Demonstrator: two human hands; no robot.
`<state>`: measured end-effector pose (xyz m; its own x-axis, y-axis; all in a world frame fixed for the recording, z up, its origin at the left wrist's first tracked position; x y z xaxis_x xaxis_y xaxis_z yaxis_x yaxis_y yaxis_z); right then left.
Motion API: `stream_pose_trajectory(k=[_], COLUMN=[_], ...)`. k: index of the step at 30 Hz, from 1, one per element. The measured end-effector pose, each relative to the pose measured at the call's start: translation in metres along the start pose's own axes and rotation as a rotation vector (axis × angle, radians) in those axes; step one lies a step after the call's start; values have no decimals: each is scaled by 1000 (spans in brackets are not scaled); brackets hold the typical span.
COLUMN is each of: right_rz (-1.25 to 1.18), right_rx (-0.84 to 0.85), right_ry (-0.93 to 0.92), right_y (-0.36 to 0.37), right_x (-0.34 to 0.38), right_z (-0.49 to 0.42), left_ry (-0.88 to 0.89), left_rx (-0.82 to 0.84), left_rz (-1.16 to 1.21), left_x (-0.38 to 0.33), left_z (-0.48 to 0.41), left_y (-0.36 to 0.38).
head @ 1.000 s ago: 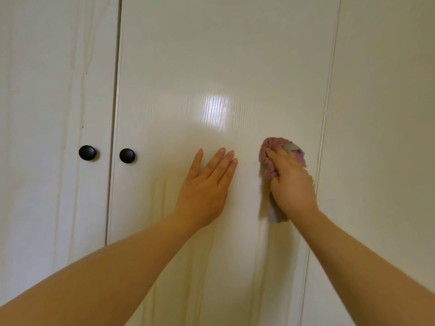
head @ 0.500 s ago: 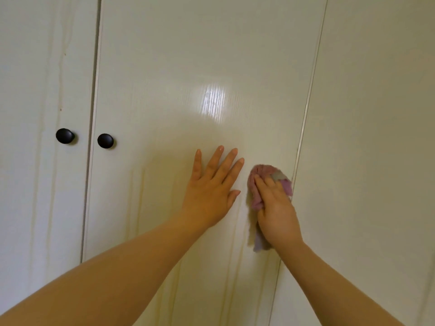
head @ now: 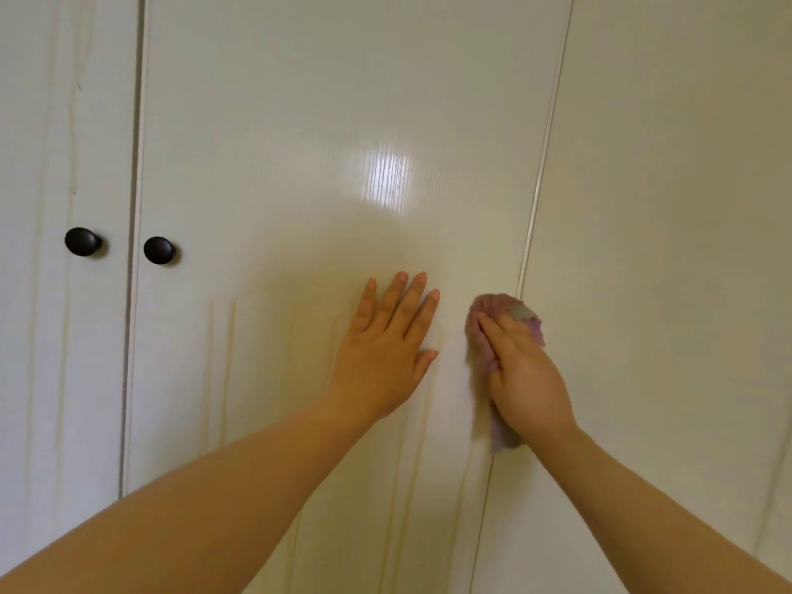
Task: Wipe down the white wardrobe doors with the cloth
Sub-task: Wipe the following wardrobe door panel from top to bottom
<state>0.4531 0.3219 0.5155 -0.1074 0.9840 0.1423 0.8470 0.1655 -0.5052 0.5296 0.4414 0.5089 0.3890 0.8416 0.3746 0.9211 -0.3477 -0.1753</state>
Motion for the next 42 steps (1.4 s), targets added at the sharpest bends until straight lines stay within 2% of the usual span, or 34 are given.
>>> stream_pose_trajectory(k=[5, 8, 12, 14, 19, 23, 25, 29, 31, 34, 36, 39, 42], right_rz=[-45, -35, 113, 154, 72, 159, 178, 39, 28, 104, 77, -3, -26], right_rx=[-78, -67, 64, 27, -78, 3, -19, -49, 16, 130, 117, -6, 22], right_ry=[57, 41, -5, -41, 97, 4, -21, 72, 20, -152, -176, -57, -21], right_y=[-27, 3, 28, 16, 1, 24, 18, 6, 24, 55, 55, 38, 46], right_x=[4, -3, -23, -22, -8, -2, -2, 14, 27, 35, 36, 41, 46], right_z=[-52, -1, 61, 49, 18, 50, 41, -1, 2, 36, 36, 7, 6], left_ry=[-2, -3, 15, 10, -12, -15, -34, -78, -83, -69, -58, -67, -77], left_rx=[4, 9, 15, 34, 45, 31, 11, -18, 3, 29, 29, 21, 34], left_rz=[-8, -10, -22, -18, 17, 13, 27, 61, 57, 17, 0, -4, -7], left_x=[-3, 1, 2, 0, -6, 0, 8, 20, 23, 30, 36, 41, 40], left_z=[0, -2, 4, 12, 25, 29, 28, 28, 32, 40, 46, 47, 48], left_y=[-4, -7, -11, -9, -5, -5, -7, -10, -7, -1, -1, -3, -2])
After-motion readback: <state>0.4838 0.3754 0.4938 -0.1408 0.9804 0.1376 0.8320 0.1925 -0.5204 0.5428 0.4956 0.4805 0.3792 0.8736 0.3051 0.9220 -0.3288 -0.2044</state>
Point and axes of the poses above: each hand's wrist, its own z-axis away from the middle knuckle, its own y-axis out of the palm, x = y × z, the point moved 7 cm from there along -z, towards the middle knuckle, and after that the axes turned 9 degrees about -z, right-handed, at the moved point
